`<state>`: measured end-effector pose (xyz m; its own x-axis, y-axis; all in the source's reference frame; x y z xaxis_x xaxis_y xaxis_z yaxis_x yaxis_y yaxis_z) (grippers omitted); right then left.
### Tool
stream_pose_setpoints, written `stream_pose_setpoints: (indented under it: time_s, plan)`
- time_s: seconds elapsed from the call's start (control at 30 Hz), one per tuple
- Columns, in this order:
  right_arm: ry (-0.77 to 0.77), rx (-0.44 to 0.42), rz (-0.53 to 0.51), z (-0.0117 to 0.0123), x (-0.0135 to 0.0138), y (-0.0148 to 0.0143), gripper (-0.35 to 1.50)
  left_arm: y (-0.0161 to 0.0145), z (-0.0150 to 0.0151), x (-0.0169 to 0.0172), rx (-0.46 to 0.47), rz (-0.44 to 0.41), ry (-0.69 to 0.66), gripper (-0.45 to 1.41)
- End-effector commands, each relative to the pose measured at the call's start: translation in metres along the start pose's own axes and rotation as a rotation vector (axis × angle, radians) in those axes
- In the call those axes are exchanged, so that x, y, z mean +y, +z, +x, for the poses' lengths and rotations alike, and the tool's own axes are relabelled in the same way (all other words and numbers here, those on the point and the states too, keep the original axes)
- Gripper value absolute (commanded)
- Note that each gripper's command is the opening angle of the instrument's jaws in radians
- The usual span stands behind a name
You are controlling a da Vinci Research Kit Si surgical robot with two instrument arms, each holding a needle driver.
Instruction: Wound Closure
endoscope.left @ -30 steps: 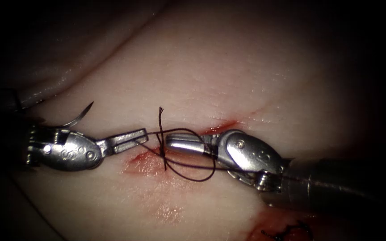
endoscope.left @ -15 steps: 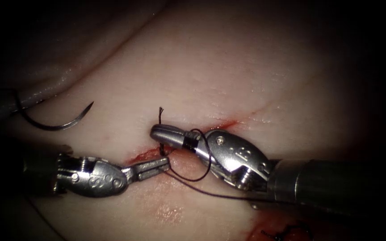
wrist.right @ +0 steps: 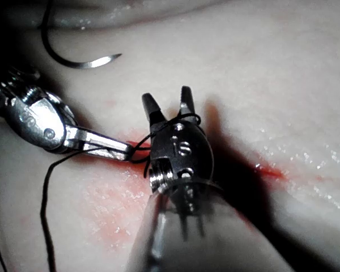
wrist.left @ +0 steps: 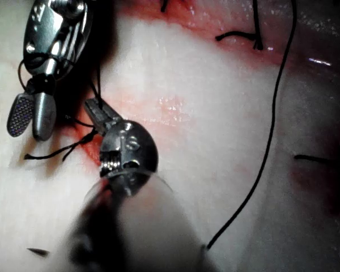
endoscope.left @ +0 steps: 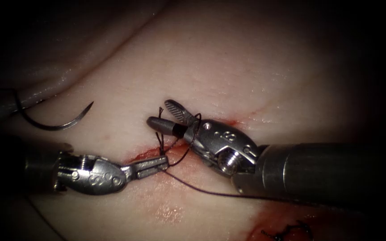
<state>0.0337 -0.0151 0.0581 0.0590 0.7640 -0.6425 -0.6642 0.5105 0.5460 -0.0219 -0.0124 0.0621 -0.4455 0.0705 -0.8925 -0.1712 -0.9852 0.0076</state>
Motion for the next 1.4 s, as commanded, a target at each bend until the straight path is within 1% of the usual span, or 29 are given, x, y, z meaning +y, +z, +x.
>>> stream_pose_setpoints:
  time_s: [0.03, 0.1, 0.3, 0.5, 0.53, 0.63, 0.67, 0.7, 0.8, 0.93, 1.07, 1.13, 1.27, 1.4]
  plan:
    - [0.005, -0.005, -0.012, -0.001, 0.0002, 0.0012, 0.41, 0.0007, -0.0004, 0.0004, 0.004, -0.006, -0.001, -0.45]
    - [0.018, -0.023, -0.023, -0.0018, 0.001, 0.0021, 0.46, 0.0008, -0.0005, 0.0002, 0.006, -0.008, -0.006, -0.45]
    - [0.046, -0.051, -0.024, -0.0035, 0.002, 0.0036, 0.44, 0.0008, -0.0007, 0.0, 0.006, -0.009, -0.005, -0.45]
    - [0.078, -0.066, 0.018, -0.0041, 0.0016, 0.0042, 0.41, 0.0008, -0.0007, 0.0, 0.006, -0.009, -0.005, -0.45]
    - [0.079, -0.07, 0.028, -0.0042, 0.0013, 0.0043, 0.34, 0.0008, -0.0007, 0.0, 0.006, -0.009, -0.005, -0.45]
    - [0.08, -0.077, 0.05, -0.0042, 0.0009, 0.0044, -0.04, 0.0008, -0.0007, 0.0, 0.006, -0.009, -0.005, -0.45]
    - [0.08, -0.081, 0.054, -0.0043, 0.0006, 0.0044, -0.31, 0.0008, -0.0007, 0.0, 0.006, -0.008, -0.005, -0.45]
    - [0.097, -0.09, 0.062, -0.0044, 0.0002, 0.0044, -0.35, 0.0008, -0.0008, 0.0, 0.004, -0.007, -0.005, -0.45]
    - [0.153, -0.1, 0.079, -0.0043, -0.0004, 0.0044, -0.35, 0.0006, -0.0009, 0.0, 0.003, -0.006, -0.004, -0.45]
    - [0.158, -0.079, 0.052, -0.0038, -0.0003, 0.0039, -0.35, 0.0004, -0.001, -0.0001, -0.001, -0.002, -0.003, -0.45]
    - [0.185, -0.015, 0.042, -0.0026, 0.0003, 0.0025, -0.35, -0.0004, -0.0015, -0.0005, -0.012, 0.006, -0.019, -0.45]
    - [0.175, 0.018, 0.041, -0.0019, 0.0003, 0.0017, -0.35, -0.0009, -0.0018, -0.0009, -0.021, 0.013, -0.019, -0.45]
    - [0.184, 0.062, 0.058, -0.001, -0.0003, 0.0006, -0.35, -0.0019, -0.0023, -0.0023, -0.039, 0.024, -0.035, -0.45]
    - [0.163, 0.117, 0.107, -0.0005, -0.0012, -0.0004, -0.35, -0.0033, -0.0028, -0.0043, -0.053, 0.024, -0.06, -0.45]
